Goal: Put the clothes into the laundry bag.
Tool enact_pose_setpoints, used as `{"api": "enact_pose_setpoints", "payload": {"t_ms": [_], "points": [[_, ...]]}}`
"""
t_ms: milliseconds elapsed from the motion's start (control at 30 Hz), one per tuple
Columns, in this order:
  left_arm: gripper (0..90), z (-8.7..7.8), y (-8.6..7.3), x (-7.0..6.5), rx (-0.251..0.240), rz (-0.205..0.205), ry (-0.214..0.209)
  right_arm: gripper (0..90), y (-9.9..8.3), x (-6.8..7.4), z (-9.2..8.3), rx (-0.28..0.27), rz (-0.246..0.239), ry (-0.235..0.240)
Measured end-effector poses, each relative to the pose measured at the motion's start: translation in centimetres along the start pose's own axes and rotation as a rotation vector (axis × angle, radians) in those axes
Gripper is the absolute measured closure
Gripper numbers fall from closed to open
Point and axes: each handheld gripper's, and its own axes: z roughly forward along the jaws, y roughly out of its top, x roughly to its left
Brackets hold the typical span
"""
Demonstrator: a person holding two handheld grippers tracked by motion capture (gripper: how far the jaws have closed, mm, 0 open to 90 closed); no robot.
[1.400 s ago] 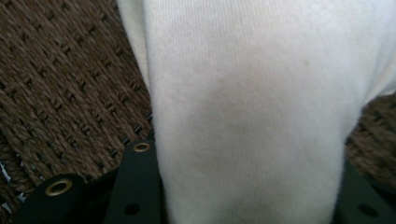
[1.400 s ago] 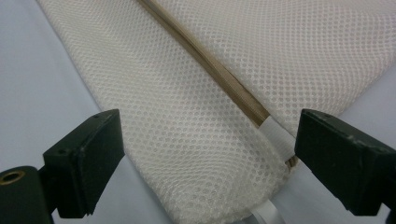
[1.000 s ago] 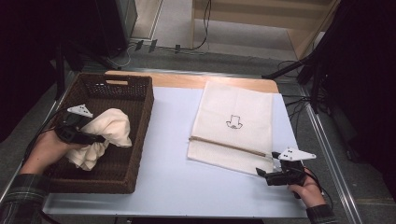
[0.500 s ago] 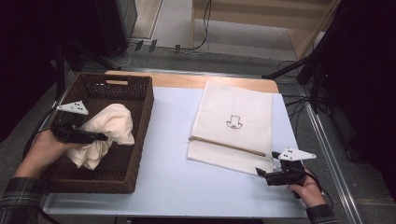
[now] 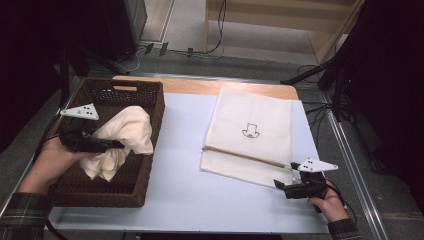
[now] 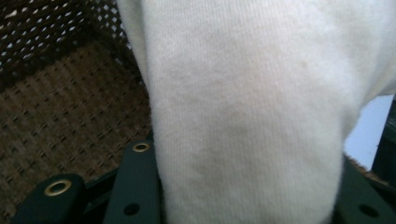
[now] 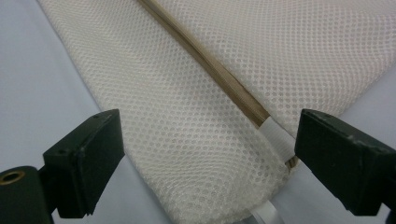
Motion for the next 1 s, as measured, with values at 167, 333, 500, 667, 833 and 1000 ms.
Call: {"api": "enact_pose_setpoints", "payload": {"t_ms": [167, 333, 500, 667, 833, 1000], "points": [[57.6, 0.2, 1.1, -1.2, -0.018, 0.017, -0.019, 8.5, 0.0, 0.0, 0.0, -0.001, 0.002, -0.001], [57.6, 0.4, 2.2, -2.2, -0.038, 0.028, -0.038, 8.5, 0.0, 0.0, -0.1, -0.002, 0.002, 0.0], [57.6, 0.7, 3.3, -3.3, -0.043, 0.04, -0.049, 8.5, 0.0, -0.1, -0.1, -0.005, 0.001, 0.001], [57.6, 1.3, 4.4, -4.4, -0.052, 0.057, -0.068, 8.5, 0.0, 0.0, -0.1, -0.005, -0.001, 0.003], [57.6, 2.0, 5.6, -6.0, -0.06, 0.075, -0.085, 8.5, 0.0, -0.1, -0.1, -0.007, 0.0, 0.002], [57.6, 2.9, 6.7, -7.3, -0.074, 0.101, -0.117, 8.5, 0.0, -0.1, -0.1, -0.008, -0.001, 0.004]]}}
